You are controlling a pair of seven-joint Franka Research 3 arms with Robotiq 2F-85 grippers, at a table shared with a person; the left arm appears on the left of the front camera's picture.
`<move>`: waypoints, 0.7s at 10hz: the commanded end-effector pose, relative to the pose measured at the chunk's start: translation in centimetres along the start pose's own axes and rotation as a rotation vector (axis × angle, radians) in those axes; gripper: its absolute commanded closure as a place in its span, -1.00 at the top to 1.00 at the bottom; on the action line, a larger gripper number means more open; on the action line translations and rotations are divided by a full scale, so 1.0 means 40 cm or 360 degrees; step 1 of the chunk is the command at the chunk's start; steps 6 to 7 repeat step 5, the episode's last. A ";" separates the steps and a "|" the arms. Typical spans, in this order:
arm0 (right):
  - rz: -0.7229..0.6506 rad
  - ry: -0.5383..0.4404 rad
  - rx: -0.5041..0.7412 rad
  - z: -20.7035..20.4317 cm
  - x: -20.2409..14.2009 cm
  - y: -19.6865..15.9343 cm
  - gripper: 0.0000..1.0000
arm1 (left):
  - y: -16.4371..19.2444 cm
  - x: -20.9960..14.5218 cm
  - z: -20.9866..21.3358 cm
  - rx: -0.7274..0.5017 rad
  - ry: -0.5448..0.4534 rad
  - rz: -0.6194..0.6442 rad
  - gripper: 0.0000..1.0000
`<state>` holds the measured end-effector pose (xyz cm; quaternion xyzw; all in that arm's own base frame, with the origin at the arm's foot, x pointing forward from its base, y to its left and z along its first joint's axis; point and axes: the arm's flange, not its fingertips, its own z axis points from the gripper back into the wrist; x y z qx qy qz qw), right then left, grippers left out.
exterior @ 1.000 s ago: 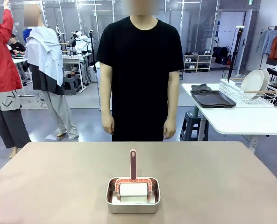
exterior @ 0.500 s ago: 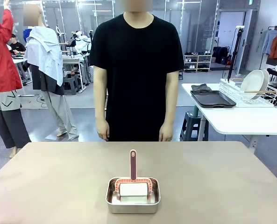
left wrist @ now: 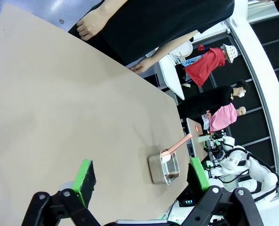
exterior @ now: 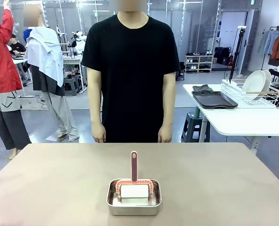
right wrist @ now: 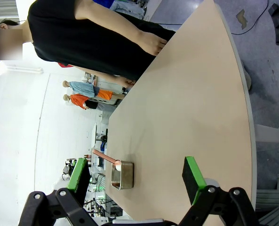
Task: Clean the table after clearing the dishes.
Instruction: Place the Lint Roller back on top of the Airtight Container.
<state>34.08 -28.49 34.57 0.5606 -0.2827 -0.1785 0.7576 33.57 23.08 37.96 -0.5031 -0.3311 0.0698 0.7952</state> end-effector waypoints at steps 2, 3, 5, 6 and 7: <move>0.0008 -0.0006 -0.0008 -0.001 -0.004 0.005 1.00 | -0.005 0.005 0.008 -0.0013 0.0013 -0.0004 1.00; 0.0008 -0.0006 -0.0008 -0.001 -0.004 0.005 1.00 | -0.005 0.005 0.008 -0.0013 0.0013 -0.0004 1.00; 0.0008 -0.0006 -0.0008 -0.001 -0.004 0.005 1.00 | -0.005 0.005 0.008 -0.0013 0.0013 -0.0004 1.00; 0.0008 -0.0006 -0.0008 -0.001 -0.004 0.005 1.00 | -0.005 0.005 0.008 -0.0013 0.0013 -0.0004 1.00; 0.0008 -0.0006 -0.0008 -0.001 -0.004 0.005 1.00 | -0.005 0.005 0.008 -0.0013 0.0013 -0.0004 1.00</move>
